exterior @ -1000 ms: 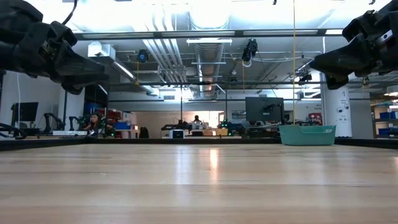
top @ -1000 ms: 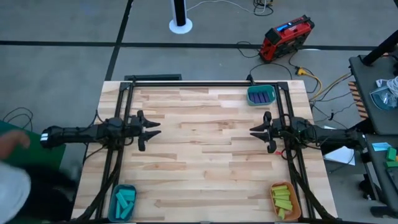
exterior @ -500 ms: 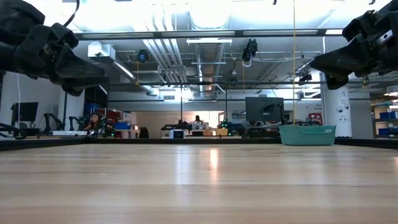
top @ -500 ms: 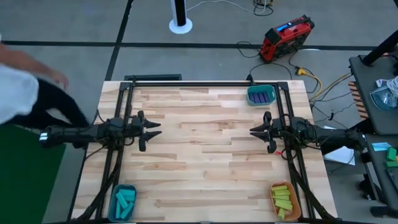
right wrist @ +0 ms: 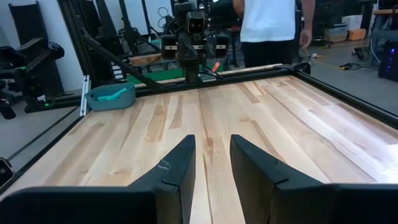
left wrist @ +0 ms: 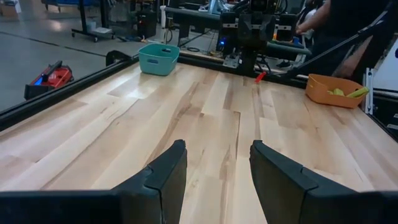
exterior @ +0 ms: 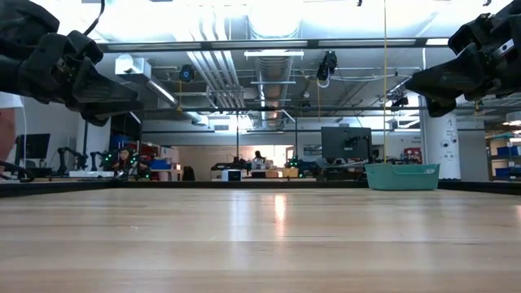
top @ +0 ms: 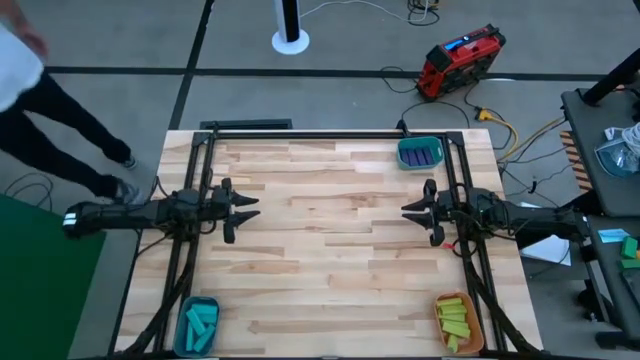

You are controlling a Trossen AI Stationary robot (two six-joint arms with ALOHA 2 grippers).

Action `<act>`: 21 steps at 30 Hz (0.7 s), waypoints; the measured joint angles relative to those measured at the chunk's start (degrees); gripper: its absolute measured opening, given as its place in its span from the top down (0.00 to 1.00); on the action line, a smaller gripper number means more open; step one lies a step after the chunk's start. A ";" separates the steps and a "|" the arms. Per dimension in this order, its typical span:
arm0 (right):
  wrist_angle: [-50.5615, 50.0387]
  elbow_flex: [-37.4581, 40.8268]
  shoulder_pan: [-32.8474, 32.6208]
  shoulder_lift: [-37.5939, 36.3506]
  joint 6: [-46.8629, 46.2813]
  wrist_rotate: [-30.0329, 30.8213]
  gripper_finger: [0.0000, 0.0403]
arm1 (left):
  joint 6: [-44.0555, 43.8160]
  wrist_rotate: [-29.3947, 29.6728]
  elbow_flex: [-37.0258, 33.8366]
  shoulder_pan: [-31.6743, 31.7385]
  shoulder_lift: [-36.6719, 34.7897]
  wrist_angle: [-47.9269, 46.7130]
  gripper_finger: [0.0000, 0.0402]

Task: Sort blocks
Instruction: Return to Home Position

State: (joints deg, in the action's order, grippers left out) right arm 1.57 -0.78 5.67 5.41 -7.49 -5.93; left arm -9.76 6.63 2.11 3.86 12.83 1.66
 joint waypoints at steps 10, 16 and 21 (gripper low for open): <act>-0.01 0.01 0.00 0.00 -0.02 0.00 0.78 | 0.00 0.00 0.00 0.00 0.01 0.00 0.62; -0.01 0.02 -0.01 0.00 -0.01 0.00 0.82 | 0.00 0.02 0.00 0.00 0.01 -0.01 0.62; -0.01 0.02 -0.01 0.00 -0.02 0.00 0.84 | 0.00 0.01 0.00 -0.01 0.01 0.00 0.62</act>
State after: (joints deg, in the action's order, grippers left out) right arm 1.56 -0.75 5.66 5.41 -7.51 -5.93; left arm -9.76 6.65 2.11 3.85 12.84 1.66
